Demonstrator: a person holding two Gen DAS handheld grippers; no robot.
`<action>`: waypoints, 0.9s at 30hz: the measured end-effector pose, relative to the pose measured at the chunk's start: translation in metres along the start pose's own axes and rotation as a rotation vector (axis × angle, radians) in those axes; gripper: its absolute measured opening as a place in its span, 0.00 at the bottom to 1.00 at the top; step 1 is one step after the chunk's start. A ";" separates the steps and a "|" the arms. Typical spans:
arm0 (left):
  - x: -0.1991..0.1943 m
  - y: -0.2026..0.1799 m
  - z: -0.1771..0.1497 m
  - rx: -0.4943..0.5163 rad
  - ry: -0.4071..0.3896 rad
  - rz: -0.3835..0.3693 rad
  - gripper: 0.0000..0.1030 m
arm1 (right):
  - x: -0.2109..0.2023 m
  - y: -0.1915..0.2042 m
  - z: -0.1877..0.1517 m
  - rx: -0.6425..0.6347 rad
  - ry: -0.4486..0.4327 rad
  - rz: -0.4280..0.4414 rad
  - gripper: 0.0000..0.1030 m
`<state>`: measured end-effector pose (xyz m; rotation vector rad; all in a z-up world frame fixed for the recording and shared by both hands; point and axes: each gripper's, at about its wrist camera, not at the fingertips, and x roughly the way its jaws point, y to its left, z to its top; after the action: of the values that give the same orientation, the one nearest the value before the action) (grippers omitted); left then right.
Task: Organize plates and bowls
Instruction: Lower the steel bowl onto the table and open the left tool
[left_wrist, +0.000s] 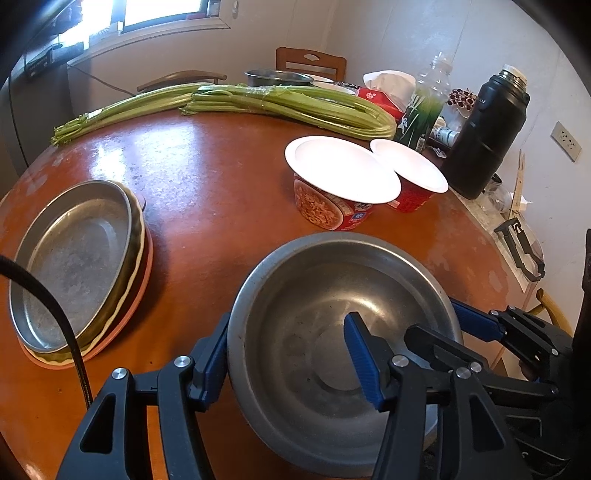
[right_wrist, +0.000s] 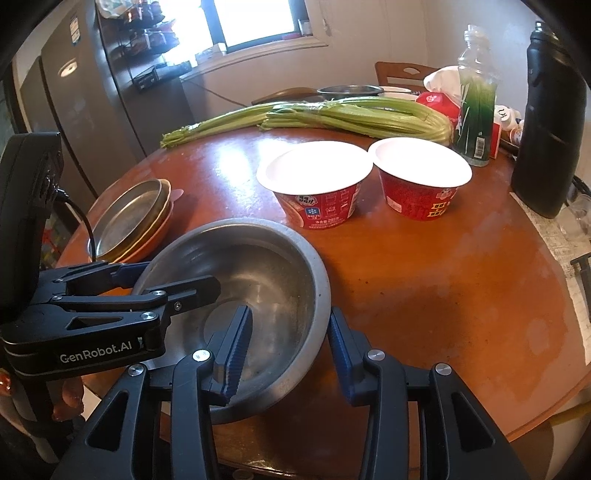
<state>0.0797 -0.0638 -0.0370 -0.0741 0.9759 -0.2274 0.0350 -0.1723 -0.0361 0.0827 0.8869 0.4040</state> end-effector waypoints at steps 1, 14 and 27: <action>-0.002 0.000 0.000 0.002 -0.006 0.001 0.57 | -0.001 0.000 0.000 0.001 -0.001 0.002 0.42; -0.015 0.003 0.001 -0.005 -0.050 -0.010 0.57 | -0.007 -0.007 0.002 0.042 -0.023 0.005 0.43; -0.028 0.010 0.012 -0.016 -0.099 -0.017 0.57 | -0.018 -0.023 0.012 0.114 -0.081 -0.022 0.43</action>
<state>0.0758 -0.0484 -0.0091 -0.1072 0.8789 -0.2291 0.0411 -0.1989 -0.0203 0.1933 0.8301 0.3274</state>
